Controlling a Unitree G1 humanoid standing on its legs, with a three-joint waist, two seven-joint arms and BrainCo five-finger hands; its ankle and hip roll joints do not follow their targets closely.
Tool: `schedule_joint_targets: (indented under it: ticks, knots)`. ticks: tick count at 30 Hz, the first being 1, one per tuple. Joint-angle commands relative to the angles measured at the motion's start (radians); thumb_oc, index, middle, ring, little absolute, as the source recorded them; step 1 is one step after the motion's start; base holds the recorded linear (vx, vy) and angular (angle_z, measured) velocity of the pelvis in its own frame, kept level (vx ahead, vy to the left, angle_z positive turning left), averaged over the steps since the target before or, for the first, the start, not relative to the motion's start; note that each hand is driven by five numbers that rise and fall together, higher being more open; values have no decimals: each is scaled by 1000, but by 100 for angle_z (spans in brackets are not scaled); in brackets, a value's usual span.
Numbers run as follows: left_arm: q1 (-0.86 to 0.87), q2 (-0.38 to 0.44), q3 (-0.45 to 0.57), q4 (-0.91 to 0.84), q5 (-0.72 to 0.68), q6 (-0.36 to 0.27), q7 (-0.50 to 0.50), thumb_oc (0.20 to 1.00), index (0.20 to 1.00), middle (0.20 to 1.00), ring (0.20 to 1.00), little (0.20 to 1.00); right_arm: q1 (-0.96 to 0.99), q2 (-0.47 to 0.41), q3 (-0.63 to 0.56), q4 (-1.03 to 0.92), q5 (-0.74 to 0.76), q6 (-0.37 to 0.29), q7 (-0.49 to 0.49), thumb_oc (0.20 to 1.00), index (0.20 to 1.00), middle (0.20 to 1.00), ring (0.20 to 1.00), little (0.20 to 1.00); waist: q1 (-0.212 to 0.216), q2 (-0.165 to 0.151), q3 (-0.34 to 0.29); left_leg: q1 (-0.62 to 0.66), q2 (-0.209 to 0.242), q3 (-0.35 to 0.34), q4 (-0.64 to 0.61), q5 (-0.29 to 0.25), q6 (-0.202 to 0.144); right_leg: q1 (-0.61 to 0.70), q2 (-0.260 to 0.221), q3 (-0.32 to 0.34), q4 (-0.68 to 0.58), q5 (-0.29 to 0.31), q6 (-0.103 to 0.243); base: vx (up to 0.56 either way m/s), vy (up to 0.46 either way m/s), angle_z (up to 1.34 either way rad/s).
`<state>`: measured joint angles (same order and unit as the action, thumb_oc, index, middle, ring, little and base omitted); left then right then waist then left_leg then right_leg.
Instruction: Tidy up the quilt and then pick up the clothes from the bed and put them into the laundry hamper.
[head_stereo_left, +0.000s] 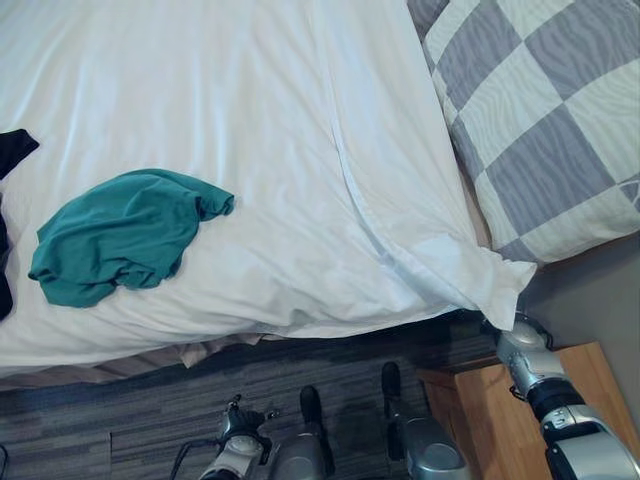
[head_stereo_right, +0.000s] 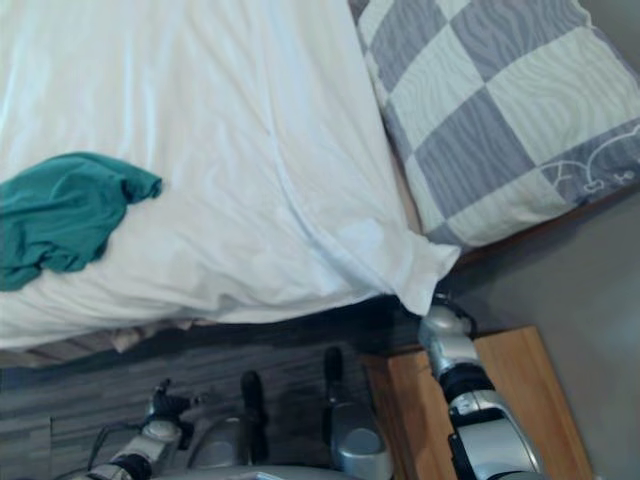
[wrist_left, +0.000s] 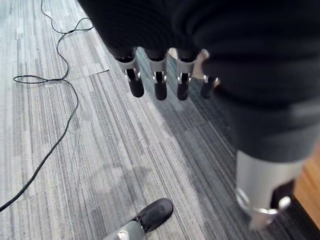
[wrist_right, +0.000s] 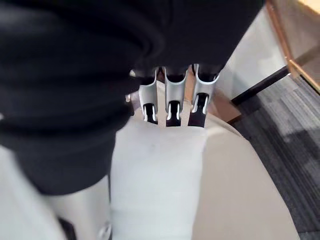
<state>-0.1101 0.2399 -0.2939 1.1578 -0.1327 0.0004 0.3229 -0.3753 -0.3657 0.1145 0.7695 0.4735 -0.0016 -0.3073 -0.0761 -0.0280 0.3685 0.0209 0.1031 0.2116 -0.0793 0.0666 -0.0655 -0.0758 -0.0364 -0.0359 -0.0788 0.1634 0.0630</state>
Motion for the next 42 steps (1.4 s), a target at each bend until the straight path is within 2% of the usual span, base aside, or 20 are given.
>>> schedule_joint_targets:
  ticks: [1,3,5,7,8,11,13,15,16,18,20,21,25,27,28,31,35,37,41,42]
  knots:
    - [0,33,22,51,50,-10,1,1000,1000,1000,1000,1000,383,1,15,274,-2,249,-61,1000,1000,1000,1000,1000,-39,-49,24,-64,56,-4,79,-79,4,11,-106,10,31,-89,114,37,51,1]
    - [3,35,24,54,56,-12,-3,1000,1000,1000,1000,1000,391,7,5,309,0,228,-56,1000,1000,1000,1000,1000,-36,-54,11,-55,55,-2,79,-84,6,20,-106,10,24,-86,117,54,37,2]
    - [11,38,25,52,55,-12,-7,1000,1000,1000,1000,1000,395,11,3,313,0,215,-56,576,576,576,576,576,-31,-60,-4,-46,53,-3,80,-90,10,28,-106,10,21,-85,120,64,34,-5]
    - [15,40,27,50,53,-13,-8,1000,1000,1000,1000,1000,397,12,5,308,-10,213,-61,589,589,589,589,589,-30,-63,-9,-42,53,-3,82,-93,12,32,-107,10,21,-85,122,42,29,-27]
    - [19,43,29,45,49,-7,-11,1000,1000,1000,1000,1000,397,10,8,290,-20,234,-64,1000,1000,1000,1000,1000,-30,-69,-19,-37,52,-3,84,-98,14,37,-107,11,20,-85,124,47,33,-33]
    - [28,47,35,41,48,-2,-15,1000,1000,1000,1000,1000,401,9,12,273,-18,267,-66,1000,1000,1000,1000,1000,-29,-76,-31,-31,52,-4,84,-102,16,43,-105,14,20,-86,125,48,30,-20]
    - [33,47,39,40,49,9,-15,1000,1000,1000,1000,1000,411,14,11,276,6,224,-82,1000,1000,1000,1000,1000,-28,-79,-42,-23,52,-5,87,-106,18,49,-103,14,22,-87,125,74,30,-13]
    - [49,46,44,34,62,20,-9,1000,1000,1000,1000,1000,422,3,7,229,29,105,-58,1000,1000,1000,1000,1000,-20,-85,-55,-15,50,-15,99,-115,23,59,-104,14,25,-87,126,105,-13,0]
    - [58,47,46,25,65,24,-6,1000,1000,1000,1000,1000,425,-6,9,172,28,90,-58,213,213,213,213,213,-19,-88,-58,-15,50,-16,104,-119,24,61,-105,12,25,-87,126,82,-21,4]
    - [90,51,57,-1,74,31,1,1000,1000,1000,1000,1000,434,-45,16,-63,8,113,-69,200,200,200,200,200,-18,-96,-60,-11,52,-19,116,-128,25,70,-109,5,23,-86,128,39,-12,1]
    - [126,56,76,-20,79,29,6,1000,1000,1000,1000,1000,432,-88,2,-303,-36,94,-39,200,200,200,200,200,-21,-108,-67,-11,54,-18,119,-132,25,71,-109,0,16,-84,130,22,-5,-5]
    - [138,58,83,-25,74,31,11,1000,1000,1000,1000,1000,415,-132,-14,-469,-53,119,-5,200,200,200,200,200,-25,-116,-72,-11,55,-15,118,-132,25,69,-108,0,13,-82,131,0,0,0]
    - [122,62,96,5,46,38,16,1000,1000,1000,1000,1000,280,-292,-11,-842,-31,138,121,200,200,200,200,200,-22,-139,-75,-10,65,-6,106,-130,17,60,-104,3,6,-76,138,1,5,1]
    - [110,64,92,17,38,40,19,1000,1000,1000,1000,1000,211,-319,8,-888,-35,153,131,200,200,200,200,200,-12,-147,-74,-18,68,-8,108,-127,14,54,-105,0,7,-72,138,5,-9,-2]
    - [108,64,91,19,37,40,19,1000,1000,1000,1000,1000,200,-322,12,-893,-35,152,130,200,200,200,200,200,-11,-148,-74,-21,68,-9,109,-127,13,52,-105,0,7,-72,138,34,-37,-3]
    - [82,73,79,32,23,47,21,1000,1000,1000,1000,1000,20,-363,63,-948,-65,229,118,200,200,200,200,200,18,-162,-53,-43,73,-29,130,-131,8,48,-106,-12,13,-71,137,46,-50,4]
    - [58,107,52,13,-12,56,24,1000,1000,1000,1000,1000,-248,-367,153,-840,-93,344,48,200,200,200,200,200,88,-162,7,-106,71,-72,161,-125,7,32,-108,-45,30,-77,132,21,-70,30]
    - [53,117,47,3,-23,59,25,1000,1000,1000,1000,1000,-311,-361,169,-776,-113,346,30,200,200,200,200,200,103,-157,27,-130,68,-85,169,-119,7,22,-109,-54,37,-79,130,-48,-46,35]
    - [31,148,17,-21,-65,68,13,1000,1000,1000,1000,1000,-528,-361,229,-481,-167,310,15,200,200,200,200,200,161,-115,104,-200,48,-136,174,-91,1,-11,-110,-79,50,-88,120,-97,1,41]
    - [31,157,2,-39,-71,70,3,1000,1000,1000,1000,1000,-620,-370,264,-362,-177,308,1,200,200,200,200,200,184,-88,135,-229,34,-155,171,-77,-1,-30,-112,-87,56,-91,115,-85,20,37]
